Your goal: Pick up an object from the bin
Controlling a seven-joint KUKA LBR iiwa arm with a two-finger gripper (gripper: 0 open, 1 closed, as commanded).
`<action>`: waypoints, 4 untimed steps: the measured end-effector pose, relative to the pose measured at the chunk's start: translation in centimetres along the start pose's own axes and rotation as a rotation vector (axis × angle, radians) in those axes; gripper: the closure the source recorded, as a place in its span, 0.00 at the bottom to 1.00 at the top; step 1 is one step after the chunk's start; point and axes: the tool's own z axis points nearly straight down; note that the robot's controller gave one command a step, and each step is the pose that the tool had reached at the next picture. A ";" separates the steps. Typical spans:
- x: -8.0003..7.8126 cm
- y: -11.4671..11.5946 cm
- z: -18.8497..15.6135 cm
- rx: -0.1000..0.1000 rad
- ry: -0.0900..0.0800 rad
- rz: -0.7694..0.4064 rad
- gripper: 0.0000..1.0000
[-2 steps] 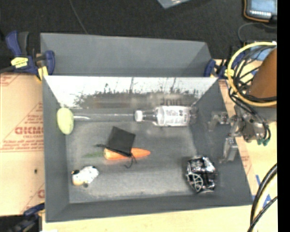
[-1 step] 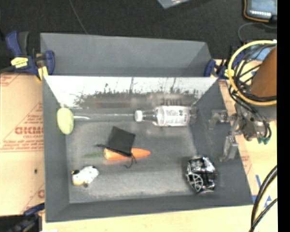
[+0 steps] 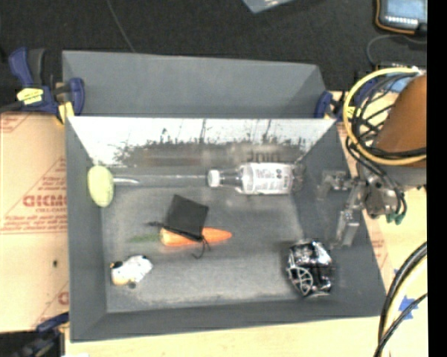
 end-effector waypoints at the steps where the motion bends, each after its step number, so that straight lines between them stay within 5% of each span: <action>1: 1.8 -0.3 2.6 0.000 0.002 0.016 0.00; 4: 2.6 -0.6 12.6 0.004 -0.010 -0.260 0.00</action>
Offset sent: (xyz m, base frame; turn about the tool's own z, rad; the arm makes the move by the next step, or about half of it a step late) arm -0.0238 -0.0055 -0.0732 -0.0756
